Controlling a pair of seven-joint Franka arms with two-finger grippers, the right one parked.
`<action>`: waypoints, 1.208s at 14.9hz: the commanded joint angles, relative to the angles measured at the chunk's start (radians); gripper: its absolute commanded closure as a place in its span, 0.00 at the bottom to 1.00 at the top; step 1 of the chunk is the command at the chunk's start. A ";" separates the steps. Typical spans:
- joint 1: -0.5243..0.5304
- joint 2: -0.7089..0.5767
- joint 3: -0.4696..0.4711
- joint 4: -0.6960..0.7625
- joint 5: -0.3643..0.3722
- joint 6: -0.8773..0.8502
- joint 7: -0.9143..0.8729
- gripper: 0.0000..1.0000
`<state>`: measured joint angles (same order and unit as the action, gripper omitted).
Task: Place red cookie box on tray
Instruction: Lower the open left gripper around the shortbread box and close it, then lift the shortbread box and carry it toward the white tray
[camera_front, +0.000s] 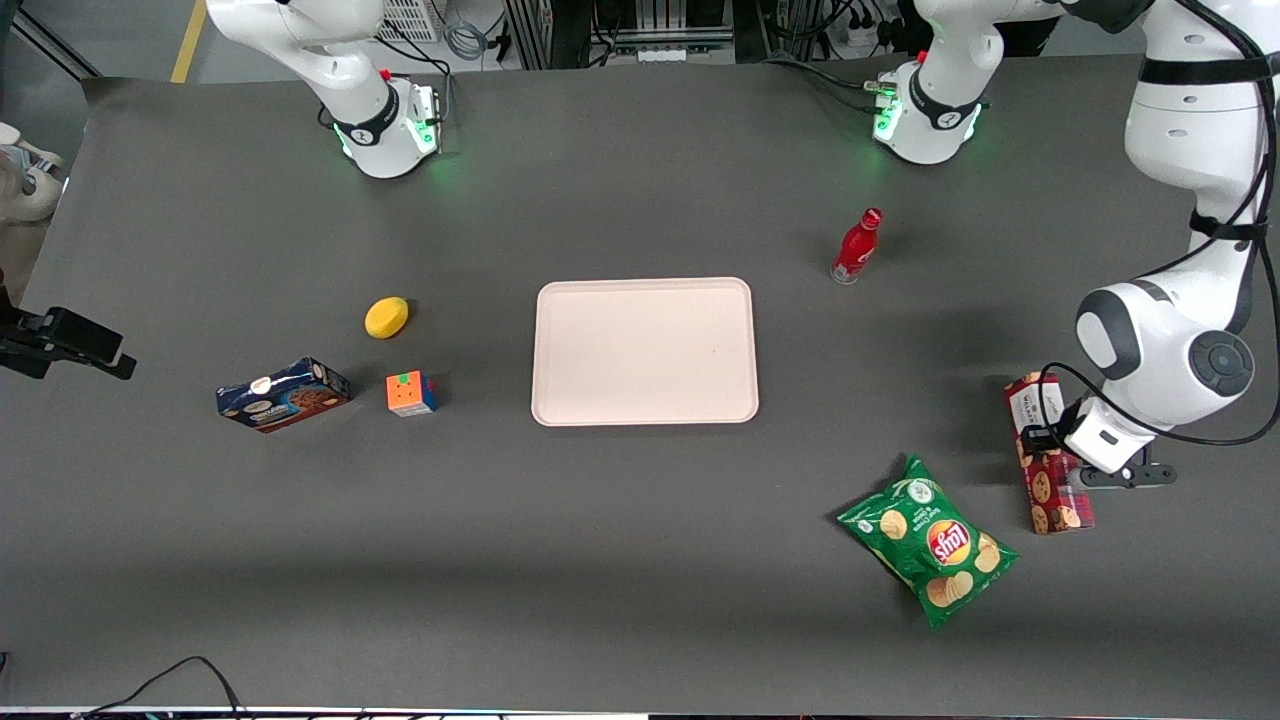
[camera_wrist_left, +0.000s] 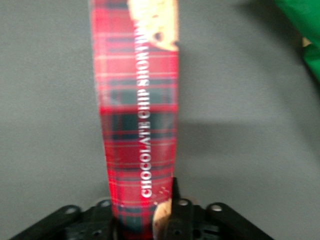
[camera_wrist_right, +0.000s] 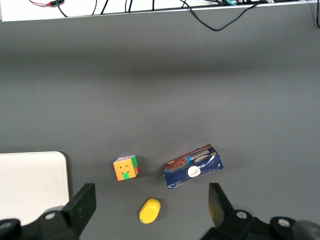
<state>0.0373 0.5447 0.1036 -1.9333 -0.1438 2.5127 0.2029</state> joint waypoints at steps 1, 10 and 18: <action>-0.011 -0.012 0.005 0.109 -0.013 -0.175 0.017 1.00; -0.016 -0.172 -0.001 0.508 0.067 -0.769 0.015 1.00; -0.040 -0.239 -0.120 0.545 0.082 -0.893 -0.182 1.00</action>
<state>0.0156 0.3256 0.0711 -1.4011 -0.0794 1.6538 0.1766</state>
